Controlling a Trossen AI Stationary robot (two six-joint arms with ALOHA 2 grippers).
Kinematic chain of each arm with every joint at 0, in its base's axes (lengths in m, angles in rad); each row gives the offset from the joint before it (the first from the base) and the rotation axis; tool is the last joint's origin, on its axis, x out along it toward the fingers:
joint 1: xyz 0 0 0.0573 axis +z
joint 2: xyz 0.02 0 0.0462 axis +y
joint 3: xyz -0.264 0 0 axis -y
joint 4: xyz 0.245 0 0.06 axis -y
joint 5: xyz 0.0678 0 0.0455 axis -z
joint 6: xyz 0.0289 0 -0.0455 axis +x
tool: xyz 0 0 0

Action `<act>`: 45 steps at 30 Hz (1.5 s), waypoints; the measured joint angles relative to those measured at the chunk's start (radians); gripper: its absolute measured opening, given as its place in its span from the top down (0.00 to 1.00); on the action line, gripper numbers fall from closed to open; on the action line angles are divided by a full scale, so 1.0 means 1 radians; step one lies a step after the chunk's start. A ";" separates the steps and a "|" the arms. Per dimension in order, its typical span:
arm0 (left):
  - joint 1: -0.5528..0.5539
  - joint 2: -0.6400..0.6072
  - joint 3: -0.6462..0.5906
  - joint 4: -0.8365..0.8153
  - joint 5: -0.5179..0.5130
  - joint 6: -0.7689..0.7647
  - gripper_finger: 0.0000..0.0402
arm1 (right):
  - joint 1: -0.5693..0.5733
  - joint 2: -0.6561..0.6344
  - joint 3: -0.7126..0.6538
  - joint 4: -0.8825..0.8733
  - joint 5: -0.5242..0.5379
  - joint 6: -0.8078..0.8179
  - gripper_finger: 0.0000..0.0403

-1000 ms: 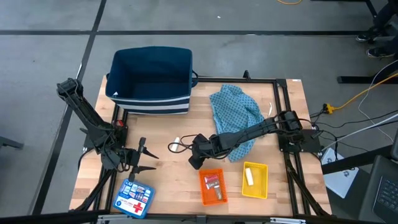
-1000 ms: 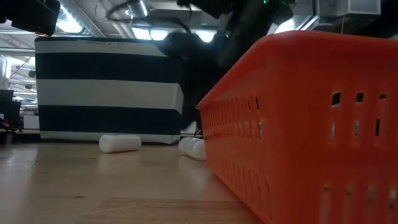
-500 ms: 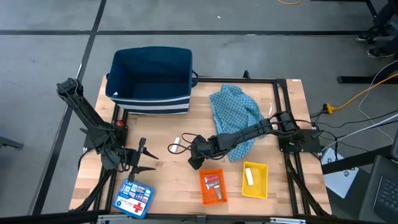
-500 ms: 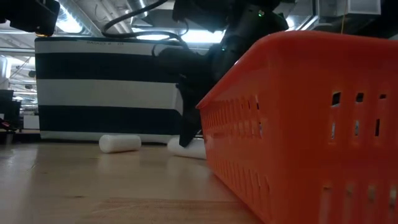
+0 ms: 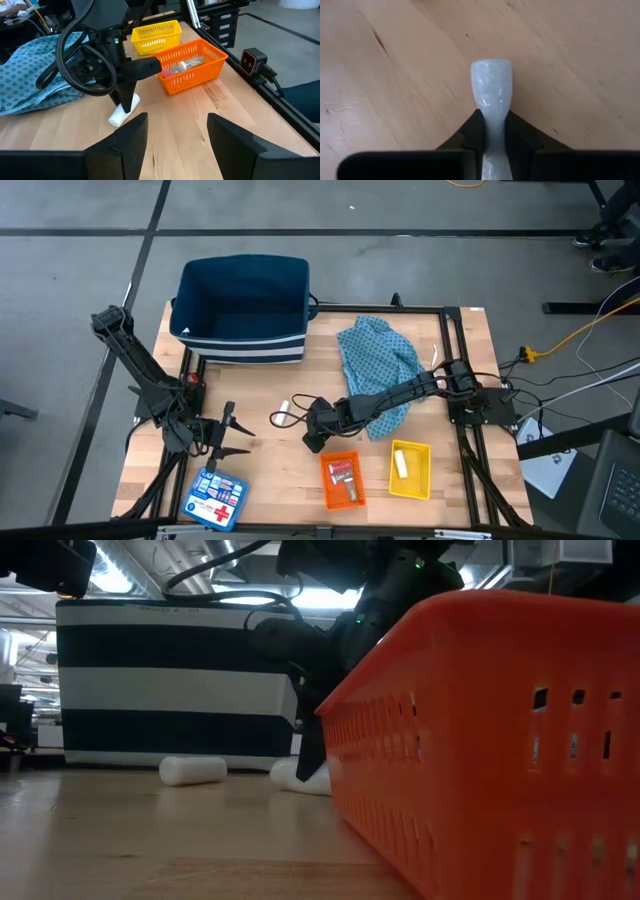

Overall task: Pick & Place Medicine items
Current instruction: Put the right rolled gauze into the yellow bin

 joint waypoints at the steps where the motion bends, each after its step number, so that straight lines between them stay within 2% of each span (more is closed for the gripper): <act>1: 0.000 0.000 0.000 0.000 0.000 0.000 0.50 | 0.000 0.000 0.000 0.000 0.000 0.000 0.86; 15: 0.000 0.000 0.000 0.000 0.000 0.000 0.50 | -0.021 -0.012 0.004 -0.014 -0.003 -0.030 0.85; 24: 0.000 0.000 0.000 0.000 0.000 0.000 0.50 | -0.042 -0.122 0.027 -0.134 -0.004 -0.073 0.85; 30: 0.000 0.000 0.000 -0.001 0.003 0.000 0.50 | 0.022 -0.209 0.027 -0.379 0.031 0.049 0.85; 38: 0.000 0.000 0.000 -0.001 0.005 0.000 0.50 | 0.151 -0.289 0.027 -0.649 0.091 0.302 0.85; 45: 0.000 0.000 0.000 -0.001 0.006 0.000 0.50 | 0.260 -0.299 0.027 -0.778 0.093 0.525 0.85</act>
